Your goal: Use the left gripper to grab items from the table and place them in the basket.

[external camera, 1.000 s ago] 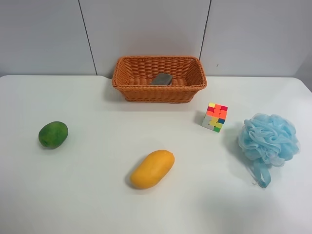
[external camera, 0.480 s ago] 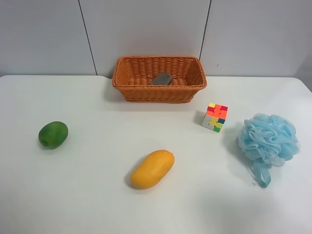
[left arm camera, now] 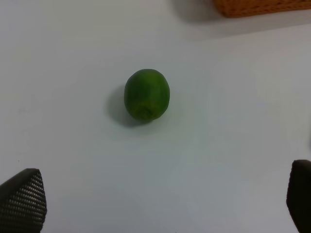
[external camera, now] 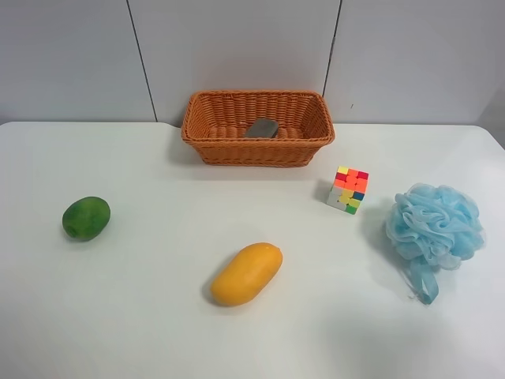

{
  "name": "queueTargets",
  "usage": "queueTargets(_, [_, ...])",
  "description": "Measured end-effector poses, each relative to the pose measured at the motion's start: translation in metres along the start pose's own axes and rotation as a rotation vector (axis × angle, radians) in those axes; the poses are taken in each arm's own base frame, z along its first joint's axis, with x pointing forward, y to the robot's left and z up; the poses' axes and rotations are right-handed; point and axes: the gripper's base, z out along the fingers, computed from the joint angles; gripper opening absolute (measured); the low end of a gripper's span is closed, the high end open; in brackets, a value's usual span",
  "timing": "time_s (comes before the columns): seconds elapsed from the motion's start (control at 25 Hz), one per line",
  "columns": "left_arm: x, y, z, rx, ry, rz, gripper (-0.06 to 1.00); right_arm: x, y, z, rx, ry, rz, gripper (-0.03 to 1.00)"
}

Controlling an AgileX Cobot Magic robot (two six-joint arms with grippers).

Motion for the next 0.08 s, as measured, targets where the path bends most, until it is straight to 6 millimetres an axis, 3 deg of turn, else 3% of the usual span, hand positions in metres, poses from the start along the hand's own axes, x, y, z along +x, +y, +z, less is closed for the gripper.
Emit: queueTargets(0.08, [0.0000,0.0000,0.0000,0.000,0.000,0.000,0.99,0.0000,0.0000,0.0000,0.000,0.000,0.000,0.99])
